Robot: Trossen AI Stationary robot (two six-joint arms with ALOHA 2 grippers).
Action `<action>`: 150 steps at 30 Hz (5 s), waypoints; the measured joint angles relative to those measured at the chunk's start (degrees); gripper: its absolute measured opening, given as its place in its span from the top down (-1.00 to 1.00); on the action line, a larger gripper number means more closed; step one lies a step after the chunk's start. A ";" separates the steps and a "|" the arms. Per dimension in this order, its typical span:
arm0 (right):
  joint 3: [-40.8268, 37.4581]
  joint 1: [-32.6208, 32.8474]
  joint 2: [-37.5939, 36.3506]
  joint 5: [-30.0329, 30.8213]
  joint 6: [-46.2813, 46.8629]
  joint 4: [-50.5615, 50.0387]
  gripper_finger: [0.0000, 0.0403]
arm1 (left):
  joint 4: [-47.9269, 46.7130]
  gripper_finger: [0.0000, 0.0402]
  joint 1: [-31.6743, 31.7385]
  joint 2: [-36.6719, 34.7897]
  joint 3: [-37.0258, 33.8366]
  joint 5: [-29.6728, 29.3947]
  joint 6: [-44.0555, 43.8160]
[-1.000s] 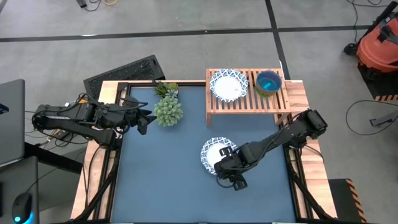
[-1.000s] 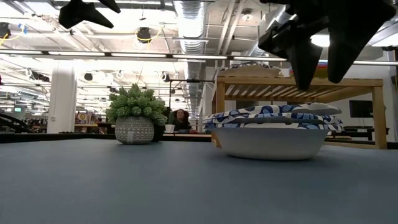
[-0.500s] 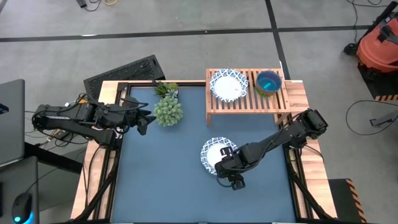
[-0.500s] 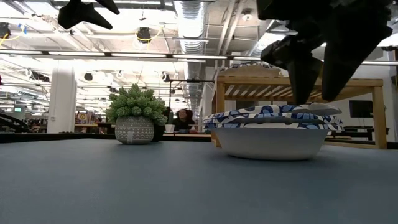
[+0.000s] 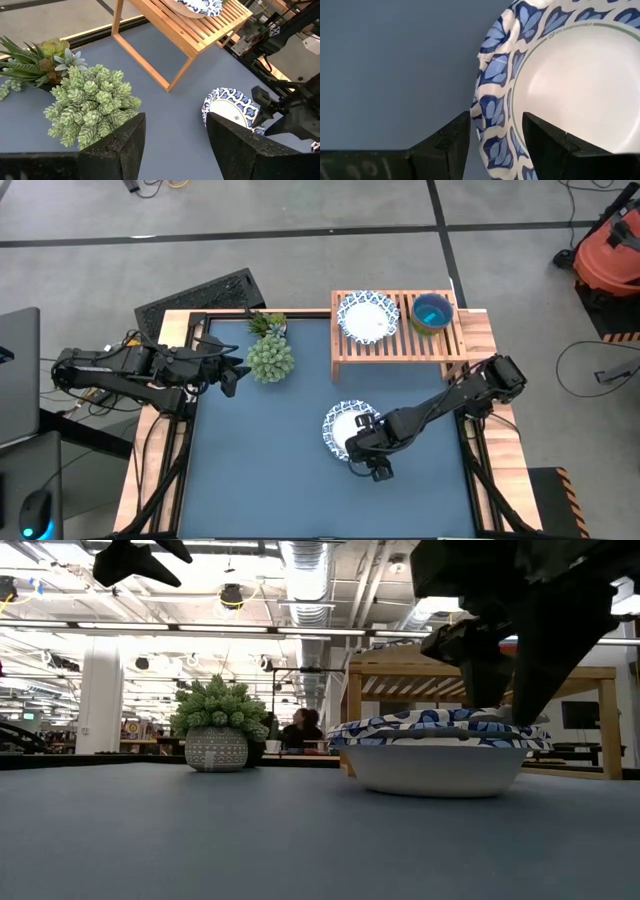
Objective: Place and stack bowls onto a shelf
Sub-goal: Stack the blue bowl on top of the blue bowl on the shelf
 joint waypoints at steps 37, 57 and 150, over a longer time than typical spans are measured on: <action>-0.01 -1.26 -9.12 -1.29 -0.35 -2.01 0.90 | 0.20 0.02 0.00 0.01 0.00 -1.53 -0.59; 0.26 -12.64 -40.87 2.96 -8.76 14.97 0.90 | 0.13 0.02 0.01 0.01 0.00 -1.52 -1.55; 0.62 0.26 -12.10 0.64 -4.76 -6.47 0.06 | -1.68 0.02 0.01 -0.01 0.00 -3.04 0.52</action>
